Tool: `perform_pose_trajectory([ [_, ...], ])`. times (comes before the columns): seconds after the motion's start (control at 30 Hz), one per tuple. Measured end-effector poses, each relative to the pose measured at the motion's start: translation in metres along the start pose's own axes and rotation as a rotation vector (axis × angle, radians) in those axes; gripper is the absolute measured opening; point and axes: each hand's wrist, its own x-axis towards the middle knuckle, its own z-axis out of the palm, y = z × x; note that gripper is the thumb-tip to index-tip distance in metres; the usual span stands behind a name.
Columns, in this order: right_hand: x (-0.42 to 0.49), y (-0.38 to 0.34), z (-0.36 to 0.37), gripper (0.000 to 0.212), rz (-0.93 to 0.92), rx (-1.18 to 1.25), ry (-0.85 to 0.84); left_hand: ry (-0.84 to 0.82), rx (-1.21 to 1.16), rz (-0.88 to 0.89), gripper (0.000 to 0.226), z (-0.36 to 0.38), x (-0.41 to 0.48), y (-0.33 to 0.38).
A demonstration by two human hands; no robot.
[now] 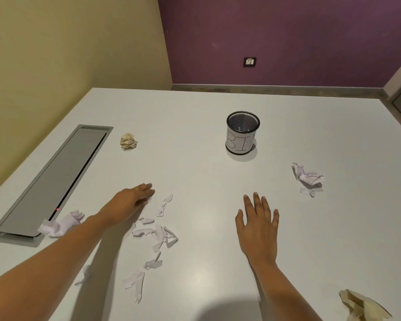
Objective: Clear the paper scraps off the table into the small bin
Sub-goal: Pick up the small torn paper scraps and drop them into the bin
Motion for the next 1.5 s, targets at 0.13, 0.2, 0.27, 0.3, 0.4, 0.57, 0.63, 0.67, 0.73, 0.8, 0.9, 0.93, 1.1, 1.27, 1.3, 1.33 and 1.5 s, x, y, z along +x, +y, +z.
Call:
perform_pose_trajectory([
  [0.13,0.001,-0.001,0.0,0.048,-0.005,-0.001,-0.012,0.117,0.086,-0.01,0.029,0.001,0.006,0.007],
  [0.2,0.001,-0.001,-0.001,0.047,-0.004,0.006,-0.001,0.152,0.102,-0.015,0.028,0.002,0.008,0.011],
  [0.27,0.001,-0.002,-0.001,0.047,-0.004,0.011,0.004,0.193,0.122,-0.019,0.026,0.002,0.007,0.015],
  [0.3,0.001,-0.002,-0.001,0.047,-0.003,0.011,0.0,0.21,0.134,-0.021,0.025,0.003,0.007,0.017],
  [0.4,0.002,-0.002,0.0,0.048,0.0,0.008,-0.019,0.186,0.208,-0.073,0.029,0.0,0.008,0.025],
  [0.57,0.002,-0.002,-0.001,0.049,0.0,0.009,-0.031,0.131,0.328,-0.095,0.03,0.0,0.015,0.035],
  [0.63,0.002,-0.002,-0.001,0.049,-0.001,0.007,-0.035,0.142,0.319,-0.12,0.025,0.0,0.017,0.037],
  [0.67,0.001,-0.002,-0.001,0.049,-0.004,0.004,-0.038,0.167,0.301,-0.138,0.023,0.0,0.017,0.039],
  [0.73,0.001,-0.002,-0.002,0.049,-0.004,0.012,-0.046,0.235,0.215,-0.185,0.02,0.0,0.02,0.041],
  [0.8,0.001,-0.001,-0.003,0.049,-0.002,0.015,-0.044,0.268,0.106,-0.237,0.018,-0.002,0.024,0.041],
  [0.9,0.001,-0.002,-0.003,0.049,-0.004,0.003,-0.053,0.319,-0.054,-0.325,0.012,-0.01,0.029,0.042],
  [0.93,0.001,-0.002,-0.003,0.049,-0.005,0.01,-0.055,0.338,-0.09,-0.343,0.011,-0.013,0.031,0.044],
  [1.1,0.0,-0.002,-0.004,0.049,-0.004,0.01,-0.048,0.408,-0.15,-0.288,0.019,-0.033,0.053,0.074],
  [1.27,0.001,-0.003,-0.003,0.048,0.008,0.026,-0.039,0.475,-0.194,-0.129,0.025,-0.068,0.103,0.136],
  [1.3,0.001,-0.003,-0.003,0.048,0.011,0.025,-0.024,0.484,-0.21,-0.108,0.026,-0.075,0.114,0.149],
  [1.33,0.0,-0.004,-0.004,0.048,0.014,0.023,-0.006,0.496,-0.223,-0.083,0.027,-0.082,0.123,0.162],
  [1.5,0.001,-0.006,-0.002,0.046,0.03,0.022,0.03,0.512,-0.193,0.032,0.023,-0.1,0.164,0.215],
])
